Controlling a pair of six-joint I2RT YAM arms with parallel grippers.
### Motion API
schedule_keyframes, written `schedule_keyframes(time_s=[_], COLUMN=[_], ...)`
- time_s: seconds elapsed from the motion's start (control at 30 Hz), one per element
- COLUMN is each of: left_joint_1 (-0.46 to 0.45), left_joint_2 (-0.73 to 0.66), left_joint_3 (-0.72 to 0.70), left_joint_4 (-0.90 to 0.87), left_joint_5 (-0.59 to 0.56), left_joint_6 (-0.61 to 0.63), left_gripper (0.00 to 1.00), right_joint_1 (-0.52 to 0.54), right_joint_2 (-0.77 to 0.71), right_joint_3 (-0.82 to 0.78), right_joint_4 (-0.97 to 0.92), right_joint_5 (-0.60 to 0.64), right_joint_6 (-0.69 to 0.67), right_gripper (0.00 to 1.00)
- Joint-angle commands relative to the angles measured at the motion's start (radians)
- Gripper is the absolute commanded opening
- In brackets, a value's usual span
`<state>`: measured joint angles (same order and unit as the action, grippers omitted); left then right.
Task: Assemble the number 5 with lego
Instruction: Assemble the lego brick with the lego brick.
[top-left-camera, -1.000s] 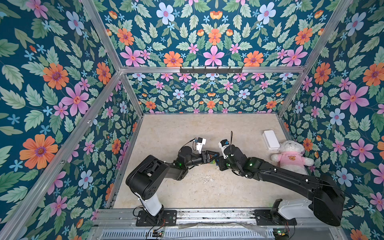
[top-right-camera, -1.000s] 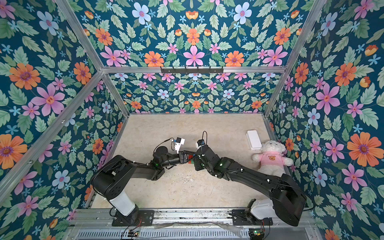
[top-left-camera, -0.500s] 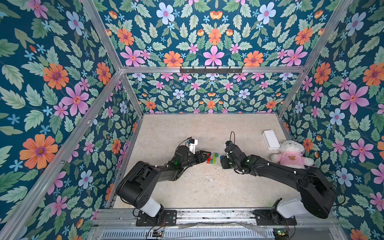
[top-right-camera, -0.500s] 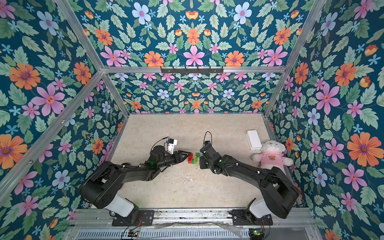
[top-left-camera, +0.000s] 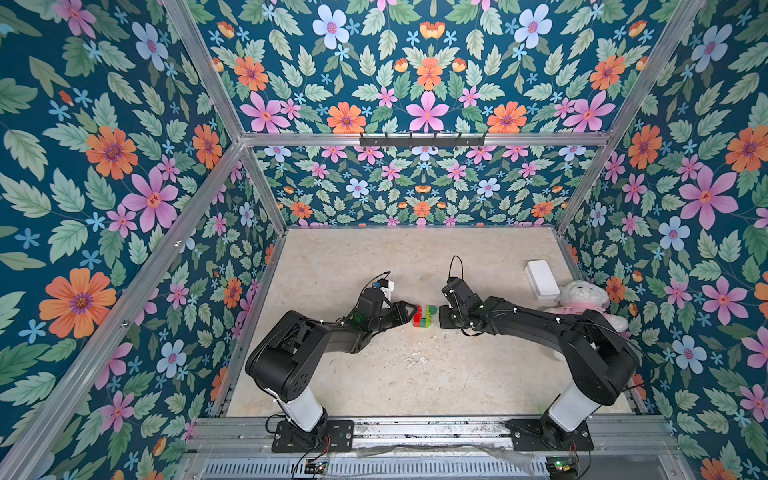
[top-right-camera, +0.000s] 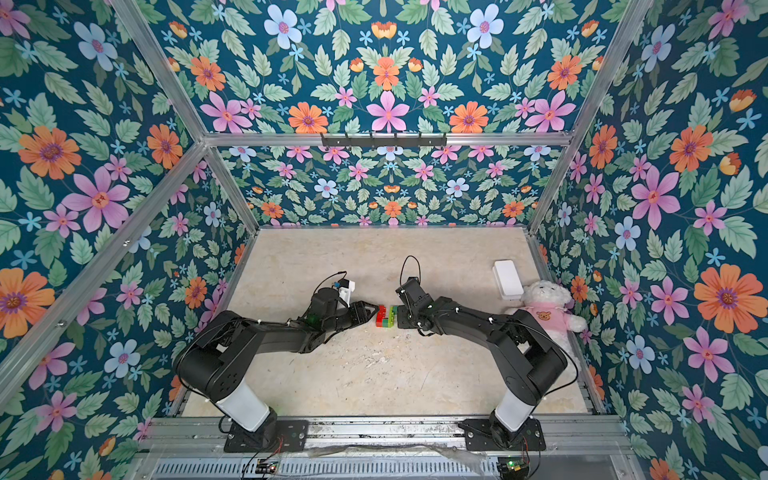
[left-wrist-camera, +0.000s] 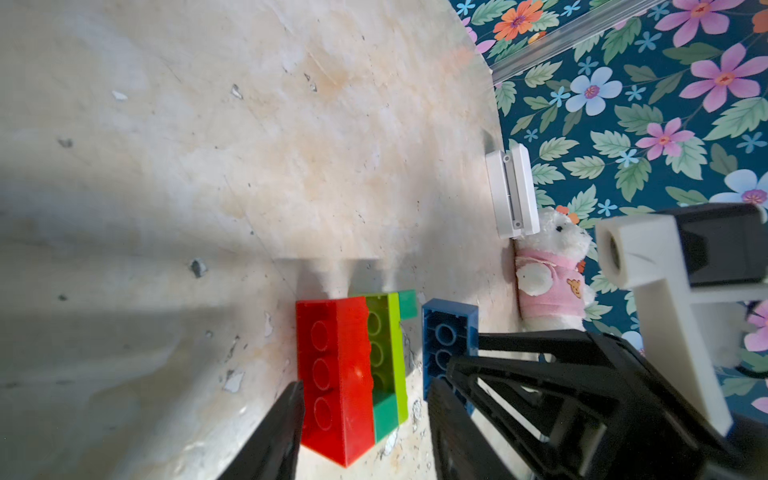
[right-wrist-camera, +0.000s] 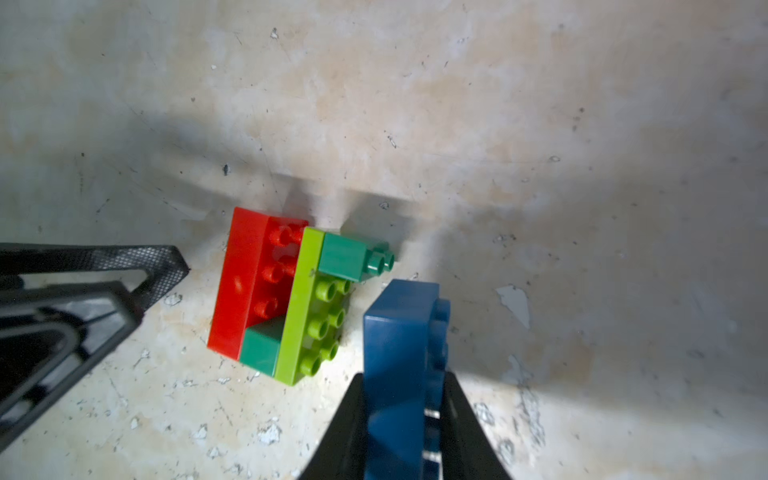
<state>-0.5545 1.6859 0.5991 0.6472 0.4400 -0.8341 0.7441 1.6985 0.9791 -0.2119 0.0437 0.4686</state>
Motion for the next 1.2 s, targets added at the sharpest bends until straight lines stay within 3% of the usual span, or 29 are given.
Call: schedule_keyframes(time_s=[0.0,0.3,0.47,0.6,0.87,1.17], left_joint_1=[0.003,0.008,0.010,0.010,0.012,0.011], left_joint_2=[0.016,0.038,0.045,0.044,0.047,0.067], left_joint_3=[0.016,0.023,0.027,0.026,0.029,0.046], left_joint_4=[-0.008,0.011,0.013,0.015,0.016,0.022], left_joint_5=[-0.020,-0.006,0.001,0.002,0.015,0.031], left_joint_6=[0.017,0.012,0.012,0.011,0.014,0.007], left_gripper=[0.52,0.51,0.51,0.51,0.51,0.51], right_joint_1=[-0.002,-0.008,-0.008,-0.009,-0.056,-0.118], right_joint_2=[0.030,0.076,0.072,0.056,-0.078,-0.153], right_joint_3=[0.030,0.079,0.075,0.071,-0.032,-0.195], right_joint_4=[-0.060,-0.108,-0.098,-0.090,-0.003,0.226], right_joint_5=[0.005,0.034,0.033,0.027,-0.006,-0.157], right_joint_6=[0.009,0.022,0.032,0.034,0.065,0.126], right_gripper=[0.20,0.22,0.44,0.51,0.51,0.43])
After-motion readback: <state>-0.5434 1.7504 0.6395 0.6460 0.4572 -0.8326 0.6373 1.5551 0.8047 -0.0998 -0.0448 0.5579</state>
